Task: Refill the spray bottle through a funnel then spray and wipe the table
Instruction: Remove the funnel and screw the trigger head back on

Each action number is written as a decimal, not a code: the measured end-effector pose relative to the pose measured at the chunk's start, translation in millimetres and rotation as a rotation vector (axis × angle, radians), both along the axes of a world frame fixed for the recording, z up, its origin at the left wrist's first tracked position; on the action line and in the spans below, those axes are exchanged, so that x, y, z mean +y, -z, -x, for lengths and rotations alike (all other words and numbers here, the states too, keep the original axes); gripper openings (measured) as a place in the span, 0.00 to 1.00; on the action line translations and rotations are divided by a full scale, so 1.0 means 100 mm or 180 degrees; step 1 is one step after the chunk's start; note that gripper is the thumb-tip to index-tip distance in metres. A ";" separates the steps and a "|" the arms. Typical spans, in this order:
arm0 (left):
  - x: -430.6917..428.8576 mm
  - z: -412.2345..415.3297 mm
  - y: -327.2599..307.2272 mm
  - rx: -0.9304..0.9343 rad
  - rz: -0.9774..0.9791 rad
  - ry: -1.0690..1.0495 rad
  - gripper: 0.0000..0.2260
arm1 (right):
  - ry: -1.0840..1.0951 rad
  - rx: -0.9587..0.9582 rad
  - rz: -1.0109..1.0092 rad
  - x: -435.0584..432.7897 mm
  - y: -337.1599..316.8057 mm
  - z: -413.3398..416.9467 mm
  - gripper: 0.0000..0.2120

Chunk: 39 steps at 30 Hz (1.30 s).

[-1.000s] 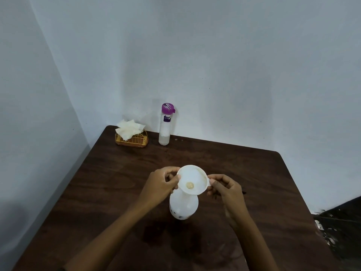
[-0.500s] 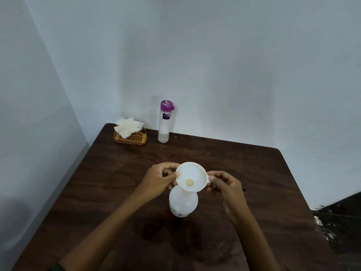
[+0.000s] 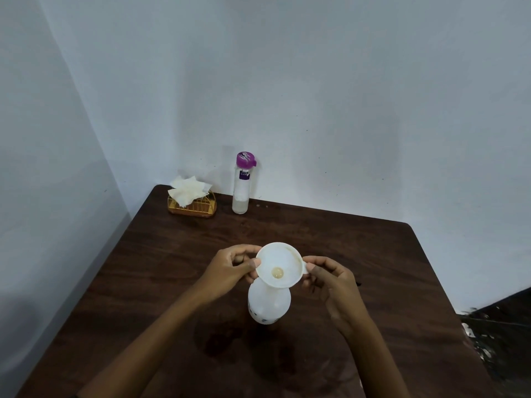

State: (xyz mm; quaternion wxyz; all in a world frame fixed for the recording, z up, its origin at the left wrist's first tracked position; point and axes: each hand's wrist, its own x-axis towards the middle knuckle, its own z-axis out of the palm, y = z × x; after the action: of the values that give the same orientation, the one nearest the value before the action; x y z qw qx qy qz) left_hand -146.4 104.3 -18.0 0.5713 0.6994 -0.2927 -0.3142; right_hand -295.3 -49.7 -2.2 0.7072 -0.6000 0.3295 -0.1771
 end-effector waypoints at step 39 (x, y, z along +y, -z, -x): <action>0.02 0.09 0.08 0.0333 -0.0139 -0.0499 0.09 | 0.0183 0.0007 0.0307 0.02 0.05 0.02 0.07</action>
State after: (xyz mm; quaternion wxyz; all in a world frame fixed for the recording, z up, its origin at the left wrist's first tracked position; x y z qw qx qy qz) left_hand -155.2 106.7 -26.1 0.5933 0.7151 -0.2000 -0.3109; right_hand -297.1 -47.3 -6.8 0.6717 -0.6238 0.3385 -0.2124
